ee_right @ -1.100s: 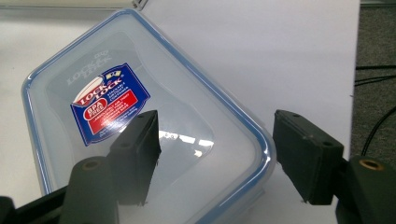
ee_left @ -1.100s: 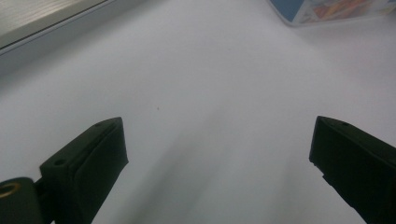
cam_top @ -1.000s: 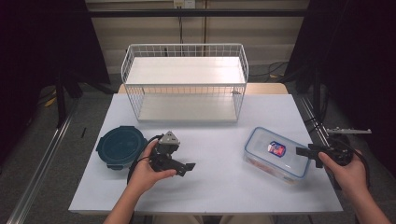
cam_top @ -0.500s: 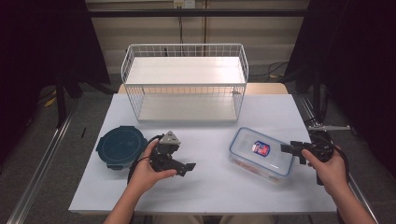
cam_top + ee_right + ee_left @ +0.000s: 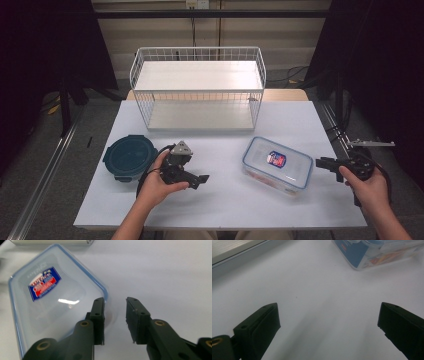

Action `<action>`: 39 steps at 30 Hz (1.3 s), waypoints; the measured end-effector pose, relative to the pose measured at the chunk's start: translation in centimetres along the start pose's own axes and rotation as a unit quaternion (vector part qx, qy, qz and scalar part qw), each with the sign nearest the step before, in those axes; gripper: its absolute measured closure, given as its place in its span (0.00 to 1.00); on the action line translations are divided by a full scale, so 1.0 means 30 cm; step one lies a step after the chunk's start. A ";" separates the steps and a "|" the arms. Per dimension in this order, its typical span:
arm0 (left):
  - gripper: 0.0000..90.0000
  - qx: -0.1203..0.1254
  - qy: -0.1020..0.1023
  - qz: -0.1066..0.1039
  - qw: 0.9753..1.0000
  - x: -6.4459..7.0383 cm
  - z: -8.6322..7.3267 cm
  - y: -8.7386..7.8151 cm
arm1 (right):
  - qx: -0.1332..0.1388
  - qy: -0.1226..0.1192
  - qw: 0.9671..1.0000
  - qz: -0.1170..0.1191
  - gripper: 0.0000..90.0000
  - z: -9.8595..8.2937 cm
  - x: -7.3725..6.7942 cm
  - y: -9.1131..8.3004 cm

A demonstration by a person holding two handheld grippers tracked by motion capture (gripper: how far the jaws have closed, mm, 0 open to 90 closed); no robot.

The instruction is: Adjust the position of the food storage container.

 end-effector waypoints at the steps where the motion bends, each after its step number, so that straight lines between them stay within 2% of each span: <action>1: 0.04 0.000 0.000 -0.001 1.000 0.001 0.001 0.000 | -0.001 -0.001 1.000 0.003 0.86 -0.008 0.004 -0.005; 4: 0.04 0.002 -0.001 -0.004 1.000 0.002 0.005 0.002 | -0.009 -0.010 1.000 -0.008 0.94 -0.027 0.014 -0.008; 8: 0.04 0.001 0.000 -0.003 1.000 0.002 0.007 0.002 | -0.025 -0.024 0.999 -0.008 0.98 -0.040 -0.007 0.017; 11: 0.04 0.004 -0.001 -0.004 1.000 0.001 0.008 -0.001 | -0.022 -0.029 0.999 -0.008 1.00 -0.031 -0.028 0.037; 13: 0.04 0.003 -0.002 -0.004 1.000 -0.001 0.007 -0.003 | -0.019 -0.035 0.999 -0.025 1.00 -0.018 -0.030 0.040; 15: 0.04 0.002 -0.002 -0.003 1.000 -0.003 0.006 -0.004 | -0.012 -0.031 0.999 -0.020 1.00 -0.004 -0.033 0.041; 18: 0.04 0.006 0.000 -0.004 1.000 -0.001 0.009 -0.004 | -0.016 -0.034 0.999 -0.028 1.00 0.010 -0.039 0.050; 25: 0.04 0.006 0.000 -0.005 1.000 0.002 0.010 -0.002 | -0.010 -0.038 0.999 -0.015 1.00 0.038 -0.084 0.100; 29: 0.04 0.006 -0.002 -0.006 1.000 -0.002 0.007 -0.006 | -0.010 -0.051 0.999 -0.014 1.00 0.061 -0.116 0.133; 34: 0.04 0.001 -0.003 -0.001 1.000 -0.007 0.000 -0.010 | -0.009 -0.051 0.999 -0.011 1.00 0.084 -0.142 0.164; 39: 0.04 0.007 -0.005 -0.007 1.000 -0.005 0.001 -0.010 | -0.006 -0.054 0.999 -0.008 1.00 0.105 -0.168 0.196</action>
Point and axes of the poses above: each handheld gripper's, and its own axes: y roughly forward along the jaws, z roughly out of its top, x roughly to its right, the point moved 9 cm from there along y, roughly forward along the jaws, and after that the axes turned 9 degrees about -x, right-handed, at the moved point
